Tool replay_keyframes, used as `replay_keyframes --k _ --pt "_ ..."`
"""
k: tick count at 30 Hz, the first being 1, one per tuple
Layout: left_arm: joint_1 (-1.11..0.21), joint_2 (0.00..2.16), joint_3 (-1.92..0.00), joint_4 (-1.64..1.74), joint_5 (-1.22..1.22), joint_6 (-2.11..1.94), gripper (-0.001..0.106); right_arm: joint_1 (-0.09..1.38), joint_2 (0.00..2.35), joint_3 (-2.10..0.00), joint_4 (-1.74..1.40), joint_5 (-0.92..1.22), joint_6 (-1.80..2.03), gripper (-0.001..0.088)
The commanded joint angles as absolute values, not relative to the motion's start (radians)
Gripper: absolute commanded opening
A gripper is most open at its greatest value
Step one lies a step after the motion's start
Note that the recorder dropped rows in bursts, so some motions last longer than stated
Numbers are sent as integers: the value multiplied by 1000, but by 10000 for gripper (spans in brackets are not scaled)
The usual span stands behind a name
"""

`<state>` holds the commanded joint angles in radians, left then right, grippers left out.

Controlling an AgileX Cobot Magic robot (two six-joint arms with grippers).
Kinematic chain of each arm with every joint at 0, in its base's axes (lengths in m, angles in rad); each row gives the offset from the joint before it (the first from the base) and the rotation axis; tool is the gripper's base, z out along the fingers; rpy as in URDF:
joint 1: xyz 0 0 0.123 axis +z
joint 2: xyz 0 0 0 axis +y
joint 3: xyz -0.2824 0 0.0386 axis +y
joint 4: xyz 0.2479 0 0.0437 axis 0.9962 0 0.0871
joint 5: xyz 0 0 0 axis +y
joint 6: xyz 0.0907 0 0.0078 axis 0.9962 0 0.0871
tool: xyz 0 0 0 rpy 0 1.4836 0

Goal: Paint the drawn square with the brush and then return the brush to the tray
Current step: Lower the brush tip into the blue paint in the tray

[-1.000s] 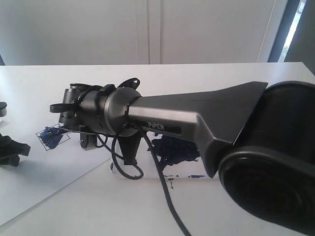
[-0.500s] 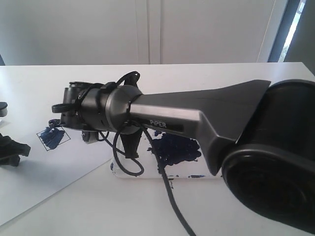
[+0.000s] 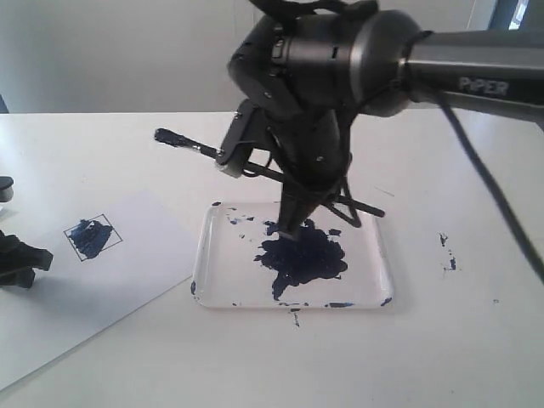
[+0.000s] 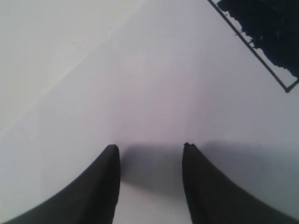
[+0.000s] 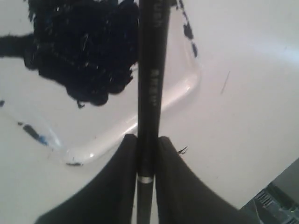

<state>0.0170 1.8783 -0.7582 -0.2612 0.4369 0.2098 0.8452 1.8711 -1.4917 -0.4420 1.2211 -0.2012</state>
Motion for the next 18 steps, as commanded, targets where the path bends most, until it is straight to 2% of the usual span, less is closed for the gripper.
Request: replay_keyframes --k 7,18 --pt "17 1878 -758 -261 435 210 478 767 1839 -1286 -435 1221 -224 0" --pt "17 1878 -758 -261 435 210 478 745 1837 -1154 -453 1221 -195 0"
